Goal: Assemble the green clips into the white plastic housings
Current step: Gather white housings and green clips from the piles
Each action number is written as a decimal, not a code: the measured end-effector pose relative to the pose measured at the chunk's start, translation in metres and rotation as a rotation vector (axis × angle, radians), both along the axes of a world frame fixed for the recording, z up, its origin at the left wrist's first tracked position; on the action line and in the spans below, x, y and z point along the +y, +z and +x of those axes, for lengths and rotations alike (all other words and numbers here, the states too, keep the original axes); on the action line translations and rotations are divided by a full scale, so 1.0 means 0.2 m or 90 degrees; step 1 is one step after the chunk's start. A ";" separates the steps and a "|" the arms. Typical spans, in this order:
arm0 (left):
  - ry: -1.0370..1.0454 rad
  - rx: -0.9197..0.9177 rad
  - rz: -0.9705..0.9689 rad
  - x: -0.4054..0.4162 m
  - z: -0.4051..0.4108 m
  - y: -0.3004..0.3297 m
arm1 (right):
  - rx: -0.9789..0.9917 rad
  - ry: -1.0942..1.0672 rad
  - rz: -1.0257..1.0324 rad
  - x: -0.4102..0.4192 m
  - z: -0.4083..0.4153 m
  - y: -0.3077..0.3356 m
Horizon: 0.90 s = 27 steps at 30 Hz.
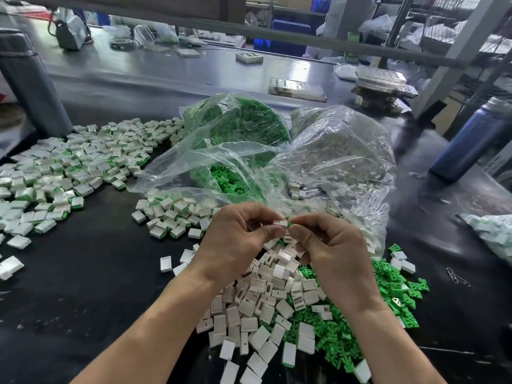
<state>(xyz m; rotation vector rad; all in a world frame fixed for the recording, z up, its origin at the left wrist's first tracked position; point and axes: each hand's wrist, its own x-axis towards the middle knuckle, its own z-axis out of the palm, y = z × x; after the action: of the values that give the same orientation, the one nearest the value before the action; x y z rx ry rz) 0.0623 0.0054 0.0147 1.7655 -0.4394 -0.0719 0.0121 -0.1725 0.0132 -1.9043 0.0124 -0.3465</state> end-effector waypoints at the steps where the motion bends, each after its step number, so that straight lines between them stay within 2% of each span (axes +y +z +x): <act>1: -0.002 -0.007 0.019 0.01 0.00 0.00 | -0.005 0.000 -0.025 0.00 0.00 0.00; 5: 0.016 -0.087 0.119 0.00 0.00 -0.01 | -0.051 -0.017 -0.158 0.00 0.01 0.00; 7: 0.021 -0.094 0.121 0.00 0.01 -0.02 | -0.072 -0.030 -0.174 0.01 0.01 -0.01; 13: 0.062 -0.078 0.018 -0.03 -0.02 -0.02 | -0.068 -0.051 -0.026 0.05 0.00 -0.05; 19: 0.068 -0.036 -0.064 -0.04 -0.05 -0.02 | -0.073 -0.047 0.069 0.09 -0.03 -0.03; 24: 0.065 -0.037 -0.029 -0.03 -0.03 -0.01 | -0.029 -0.033 0.088 0.09 -0.03 -0.03; 27: 0.047 -0.037 -0.035 -0.03 -0.03 0.01 | -0.004 -0.009 0.156 0.06 -0.03 0.01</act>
<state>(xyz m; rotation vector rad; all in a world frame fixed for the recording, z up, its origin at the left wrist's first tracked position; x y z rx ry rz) 0.0567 -0.0011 0.0159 1.7315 -0.4131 0.0434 0.0052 -0.1607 0.0146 -1.6605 0.0612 -0.3447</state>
